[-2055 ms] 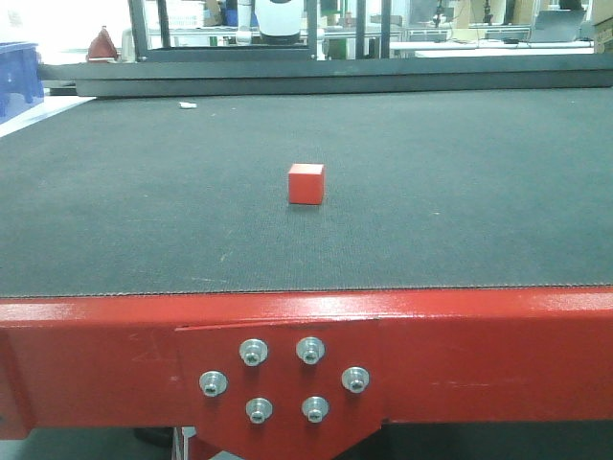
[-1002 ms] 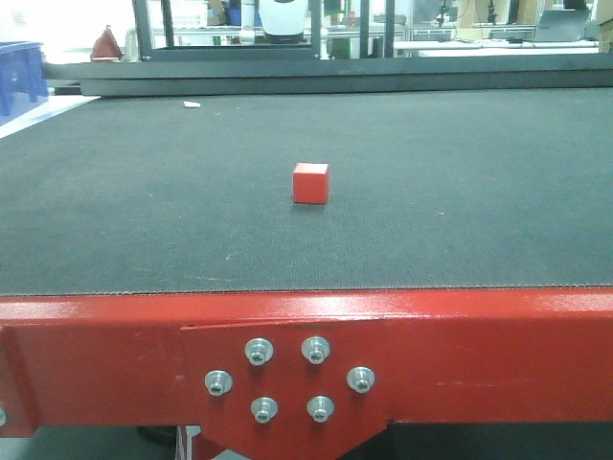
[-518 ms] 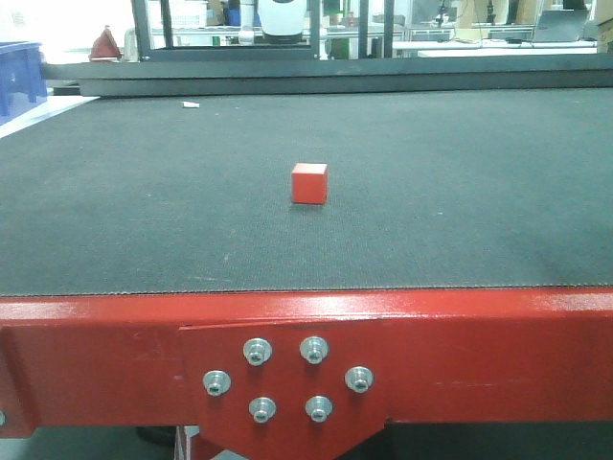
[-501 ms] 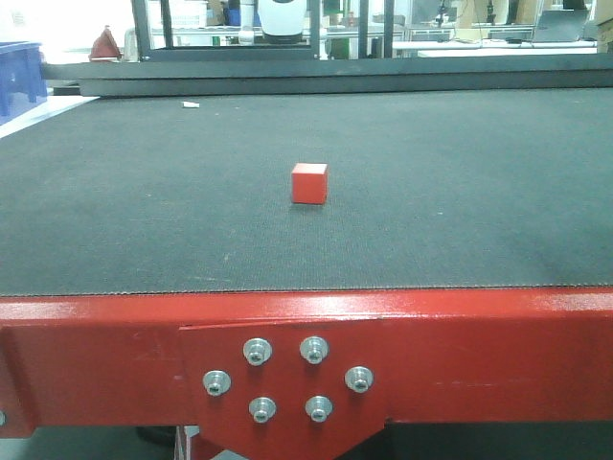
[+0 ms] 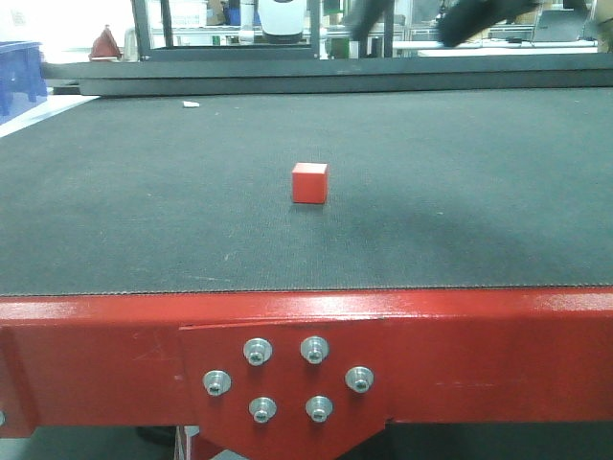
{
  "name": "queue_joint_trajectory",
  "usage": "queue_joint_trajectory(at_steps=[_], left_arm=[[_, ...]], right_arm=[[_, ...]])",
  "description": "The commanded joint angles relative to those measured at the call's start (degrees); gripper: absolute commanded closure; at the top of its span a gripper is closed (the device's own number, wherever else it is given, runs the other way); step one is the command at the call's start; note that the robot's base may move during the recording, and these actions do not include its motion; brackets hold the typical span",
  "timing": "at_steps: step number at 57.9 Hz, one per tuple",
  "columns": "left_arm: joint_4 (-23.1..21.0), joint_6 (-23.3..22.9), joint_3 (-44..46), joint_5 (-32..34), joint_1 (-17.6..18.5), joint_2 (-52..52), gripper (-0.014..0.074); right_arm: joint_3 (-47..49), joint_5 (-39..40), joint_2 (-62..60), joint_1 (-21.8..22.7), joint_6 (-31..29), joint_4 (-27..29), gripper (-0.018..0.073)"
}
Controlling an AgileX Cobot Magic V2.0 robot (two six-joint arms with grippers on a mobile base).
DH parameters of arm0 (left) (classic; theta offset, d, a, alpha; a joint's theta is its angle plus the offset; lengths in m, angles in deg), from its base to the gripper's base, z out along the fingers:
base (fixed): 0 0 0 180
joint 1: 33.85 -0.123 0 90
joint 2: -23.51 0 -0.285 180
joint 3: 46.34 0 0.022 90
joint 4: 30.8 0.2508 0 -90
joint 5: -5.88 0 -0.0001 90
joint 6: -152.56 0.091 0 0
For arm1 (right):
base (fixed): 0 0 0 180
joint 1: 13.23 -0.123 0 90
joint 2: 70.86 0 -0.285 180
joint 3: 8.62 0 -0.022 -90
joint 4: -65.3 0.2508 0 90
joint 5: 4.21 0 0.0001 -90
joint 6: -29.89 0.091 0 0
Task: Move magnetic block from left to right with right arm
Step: 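Lower the open right gripper over the red cube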
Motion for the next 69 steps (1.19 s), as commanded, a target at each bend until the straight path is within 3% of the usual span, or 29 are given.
queue_joint_trajectory(at_steps=[1, 14, 29, 44, 69], left_arm=[[-0.26, -0.40, -0.46, 4.75, -0.06, -0.69, 0.0722], [-0.26, -0.40, -0.46, 4.75, -0.06, -0.69, 0.0722], [-0.26, -0.40, -0.46, 4.75, -0.06, -0.69, 0.0722], [-0.26, -0.40, -0.46, 4.75, -0.06, -0.69, 0.0722], [-0.26, -0.40, -0.46, 4.75, -0.06, -0.69, 0.0722]], right_arm=[[11.52, -6.47, 4.13, -0.82, 3.17, 0.03, -0.0071], [31.42, -19.92, 19.48, -2.09, 11.77, -0.67, -0.0071], [45.19, -25.90, 30.73, -2.48, 24.77, -7.44, -0.0066], [51.44, -24.06, 37.01, -2.59, 25.75, -10.65, -0.0066], [51.69, -21.71, 41.02, -2.59, 25.75, -10.65, -0.0058]])
